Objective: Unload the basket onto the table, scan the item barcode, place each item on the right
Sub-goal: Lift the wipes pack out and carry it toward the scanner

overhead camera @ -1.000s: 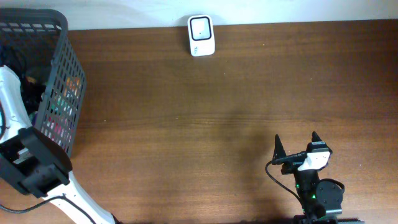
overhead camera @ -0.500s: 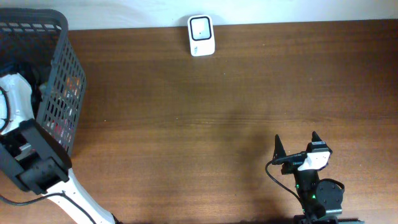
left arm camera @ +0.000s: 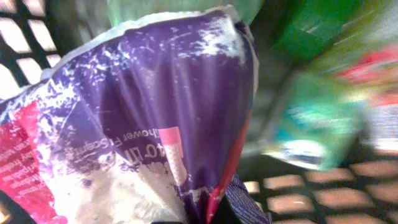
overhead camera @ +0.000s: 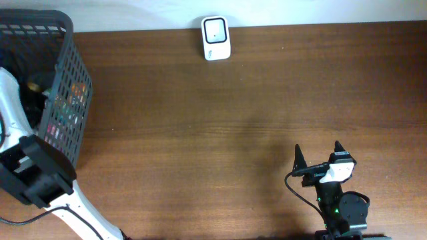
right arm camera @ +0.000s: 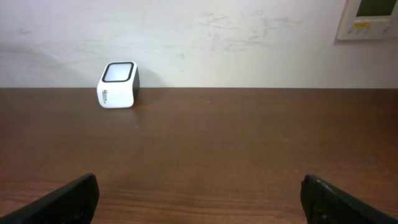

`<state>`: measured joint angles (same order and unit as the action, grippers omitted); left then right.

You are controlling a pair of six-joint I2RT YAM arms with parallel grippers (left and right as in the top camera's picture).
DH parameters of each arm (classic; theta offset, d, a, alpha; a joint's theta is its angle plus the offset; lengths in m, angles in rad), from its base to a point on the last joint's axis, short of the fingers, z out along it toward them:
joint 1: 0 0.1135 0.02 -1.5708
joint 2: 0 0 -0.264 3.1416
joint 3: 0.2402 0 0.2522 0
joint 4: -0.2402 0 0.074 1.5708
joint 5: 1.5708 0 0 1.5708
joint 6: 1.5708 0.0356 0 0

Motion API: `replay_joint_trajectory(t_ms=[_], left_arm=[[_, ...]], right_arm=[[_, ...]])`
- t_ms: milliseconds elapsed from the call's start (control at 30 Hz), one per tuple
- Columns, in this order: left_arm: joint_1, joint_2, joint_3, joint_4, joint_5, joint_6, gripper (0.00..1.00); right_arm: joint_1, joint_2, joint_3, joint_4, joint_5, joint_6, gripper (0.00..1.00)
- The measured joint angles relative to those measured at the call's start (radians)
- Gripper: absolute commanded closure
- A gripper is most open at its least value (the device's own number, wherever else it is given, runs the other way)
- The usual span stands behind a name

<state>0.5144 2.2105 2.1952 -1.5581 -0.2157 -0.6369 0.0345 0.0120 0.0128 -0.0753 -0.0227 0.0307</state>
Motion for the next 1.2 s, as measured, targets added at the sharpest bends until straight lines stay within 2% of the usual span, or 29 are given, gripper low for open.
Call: replay_joint_trajectory(t_ms=[100, 267, 533, 700, 800, 900, 933, 1067, 1200], left_arm=[[-0.002, 0.003, 0.339, -0.123, 0.017, 0.010, 1.00], [-0.002, -0.019, 0.606, -0.128, 0.096, 0.072, 1.00], [-0.002, -0.205, 0.765, -0.096, 0.137, 0.080, 1.00], [-0.015, -0.322, 0.775, -0.029, 0.303, 0.114, 1.00], [-0.107, -0.356, 0.775, 0.037, 0.416, 0.186, 1.00], [-0.246, -0.365, 0.775, 0.039, 0.496, 0.267, 1.00], [-0.318, -0.365, 0.774, 0.039, 0.513, 0.326, 1.00], [-0.531, -0.365, 0.753, 0.040, 0.516, 0.464, 1.00], [-0.700, -0.365, 0.602, 0.032, 0.420, 0.544, 1.00]], right_arm=[[0.000, 0.000, 0.000, 0.000, 0.000, -0.001, 0.02], [0.000, 0.000, 0.000, 0.000, 0.000, 0.000, 0.02], [0.000, 0.000, 0.000, 0.000, 0.000, 0.000, 0.01], [0.000, 0.000, 0.000, 0.000, 0.000, 0.000, 0.02], [0.000, 0.000, 0.000, 0.000, 0.000, 0.000, 0.01], [0.000, 0.000, 0.000, 0.000, 0.000, 0.000, 0.01], [0.000, 0.000, 0.000, 0.000, 0.000, 0.000, 0.02], [0.000, 0.000, 0.000, 0.000, 0.000, 0.000, 0.02], [0.000, 0.000, 0.000, 0.000, 0.000, 0.000, 0.02]])
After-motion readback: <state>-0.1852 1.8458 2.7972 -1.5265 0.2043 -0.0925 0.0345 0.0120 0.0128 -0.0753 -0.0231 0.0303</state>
